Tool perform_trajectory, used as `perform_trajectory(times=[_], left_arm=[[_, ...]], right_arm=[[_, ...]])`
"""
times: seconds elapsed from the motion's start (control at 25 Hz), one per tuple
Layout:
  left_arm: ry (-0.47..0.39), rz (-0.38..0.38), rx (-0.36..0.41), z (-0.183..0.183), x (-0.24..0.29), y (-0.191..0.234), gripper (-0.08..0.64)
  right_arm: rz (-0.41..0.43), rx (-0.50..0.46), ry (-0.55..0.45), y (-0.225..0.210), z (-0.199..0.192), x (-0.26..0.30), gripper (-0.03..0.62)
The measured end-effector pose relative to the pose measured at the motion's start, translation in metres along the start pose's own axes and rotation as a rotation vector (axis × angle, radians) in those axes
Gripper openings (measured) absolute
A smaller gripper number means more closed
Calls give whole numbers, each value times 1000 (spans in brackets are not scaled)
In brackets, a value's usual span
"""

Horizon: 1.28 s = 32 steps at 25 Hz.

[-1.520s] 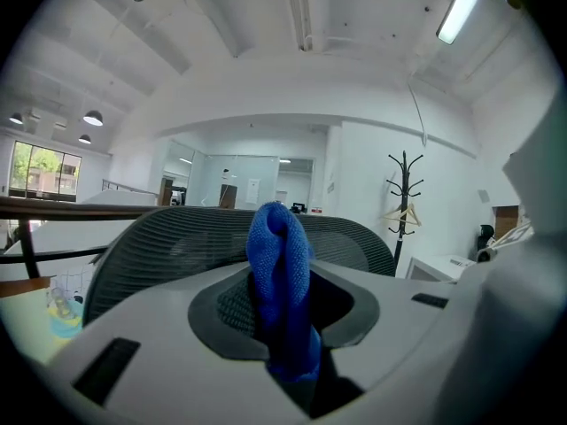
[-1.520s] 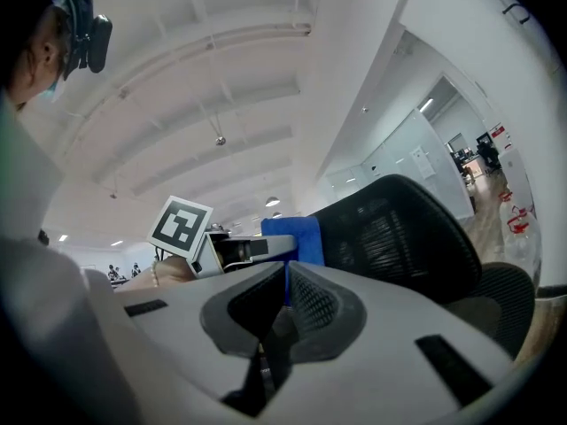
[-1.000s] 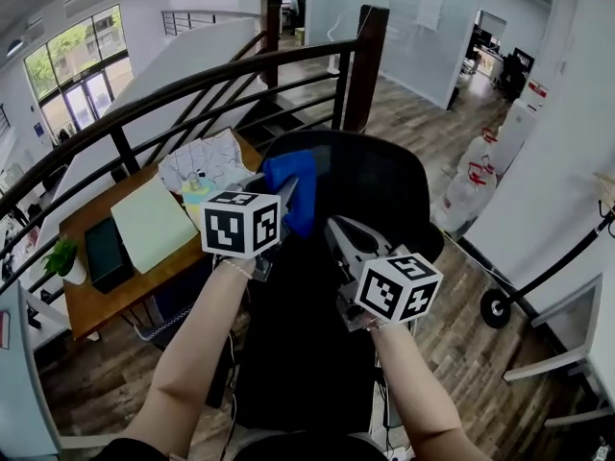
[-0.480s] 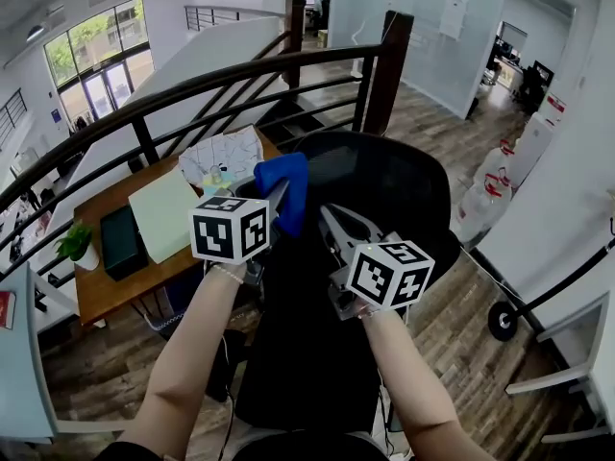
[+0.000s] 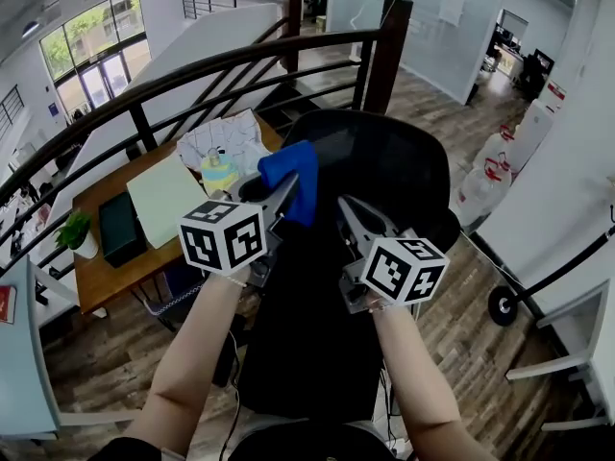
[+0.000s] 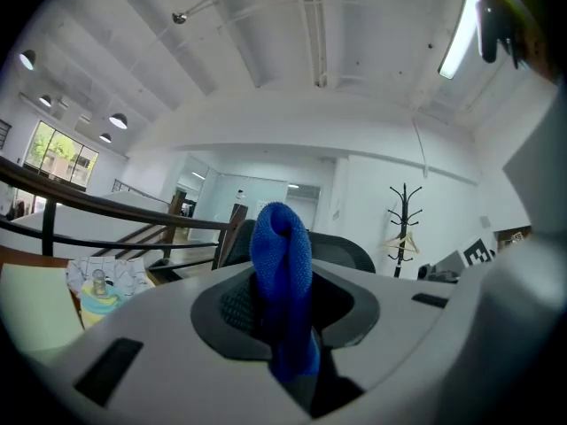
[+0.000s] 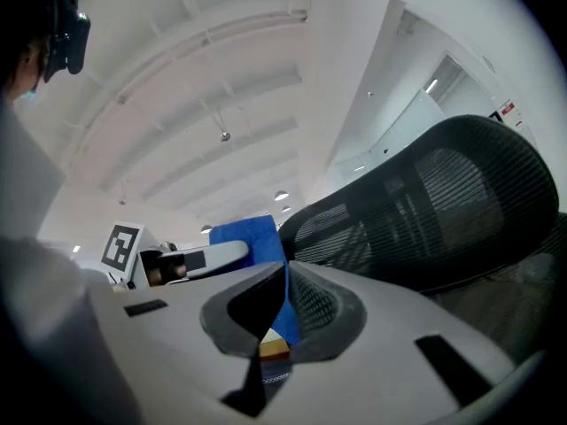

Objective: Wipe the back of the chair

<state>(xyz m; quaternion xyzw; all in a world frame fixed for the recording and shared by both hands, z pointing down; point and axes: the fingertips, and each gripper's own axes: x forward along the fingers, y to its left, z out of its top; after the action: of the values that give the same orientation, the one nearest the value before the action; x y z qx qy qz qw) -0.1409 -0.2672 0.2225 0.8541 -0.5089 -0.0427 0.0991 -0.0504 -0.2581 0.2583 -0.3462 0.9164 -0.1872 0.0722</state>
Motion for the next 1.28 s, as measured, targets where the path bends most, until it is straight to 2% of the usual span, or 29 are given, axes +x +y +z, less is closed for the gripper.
perform_trajectory(times=[0.16,0.32,0.52,0.6,0.8,0.92,1.08,1.28], left_arm=[[22,-81,20,-20,8,-32,103],[55,-203,1,-50,23,-70,103],[140,-320,15,-93,49,-120,103],[195,-347,26,-114,61,-139,103],[276,-398,-40,-154,94,-183,103],[317,-430,-43,-173,115,-207,103],[352,-454,-59,-193,141,-231,103],[377,-460,-73,-208,165,-239,103]], right_arm=[[-45,-3,-6,-18,-3,-21,32],[-100,-17,4,-43,-11,-50,32],[-199,1,-10,-83,-15,-96,32],[-245,22,-17,-101,-18,-115,32],[-342,69,-29,-138,-28,-154,32],[-389,94,-38,-158,-32,-173,32],[-440,122,-54,-183,-35,-197,32],[-484,133,-58,-203,-38,-214,32]])
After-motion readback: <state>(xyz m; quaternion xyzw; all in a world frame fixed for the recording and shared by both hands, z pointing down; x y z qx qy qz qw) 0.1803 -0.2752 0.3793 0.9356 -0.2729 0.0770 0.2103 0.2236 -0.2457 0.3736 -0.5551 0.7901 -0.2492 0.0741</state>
